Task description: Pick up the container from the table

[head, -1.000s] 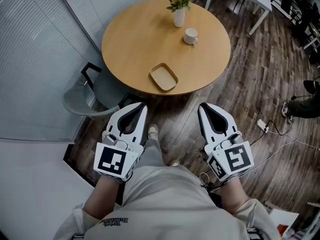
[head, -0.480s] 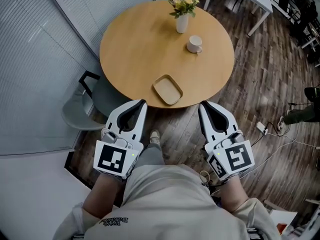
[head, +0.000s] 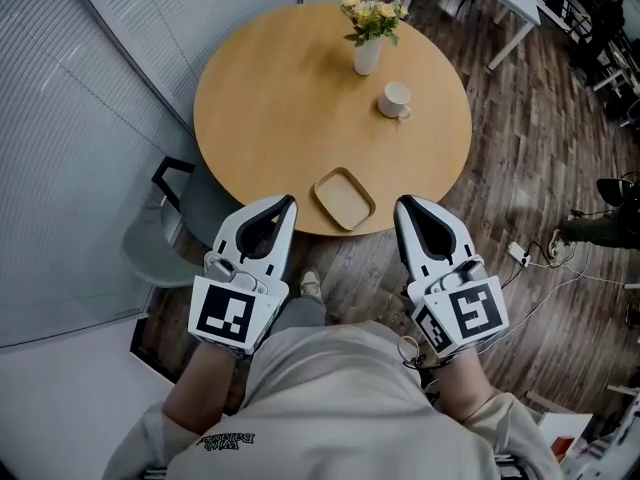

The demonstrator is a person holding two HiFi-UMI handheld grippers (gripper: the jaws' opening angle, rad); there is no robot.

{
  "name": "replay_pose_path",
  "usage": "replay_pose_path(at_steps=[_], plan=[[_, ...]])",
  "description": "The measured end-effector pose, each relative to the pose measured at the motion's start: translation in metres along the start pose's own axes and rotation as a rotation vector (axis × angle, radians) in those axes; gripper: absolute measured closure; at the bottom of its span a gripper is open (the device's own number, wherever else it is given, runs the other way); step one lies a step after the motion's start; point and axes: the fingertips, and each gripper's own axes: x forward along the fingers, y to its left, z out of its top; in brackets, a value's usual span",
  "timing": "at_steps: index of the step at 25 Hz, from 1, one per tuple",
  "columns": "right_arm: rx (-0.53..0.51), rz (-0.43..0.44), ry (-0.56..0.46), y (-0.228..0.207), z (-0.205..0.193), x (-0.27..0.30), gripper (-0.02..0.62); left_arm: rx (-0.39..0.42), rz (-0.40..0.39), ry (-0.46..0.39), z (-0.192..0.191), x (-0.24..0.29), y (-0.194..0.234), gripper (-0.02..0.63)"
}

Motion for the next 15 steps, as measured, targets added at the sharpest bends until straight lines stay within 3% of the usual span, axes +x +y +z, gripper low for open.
replay_pose_path(at_steps=[15], plan=[[-0.045,-0.021,-0.011,-0.003,0.017,0.039,0.561,0.021,-0.003,-0.005,0.003,0.018,0.041,0.586]])
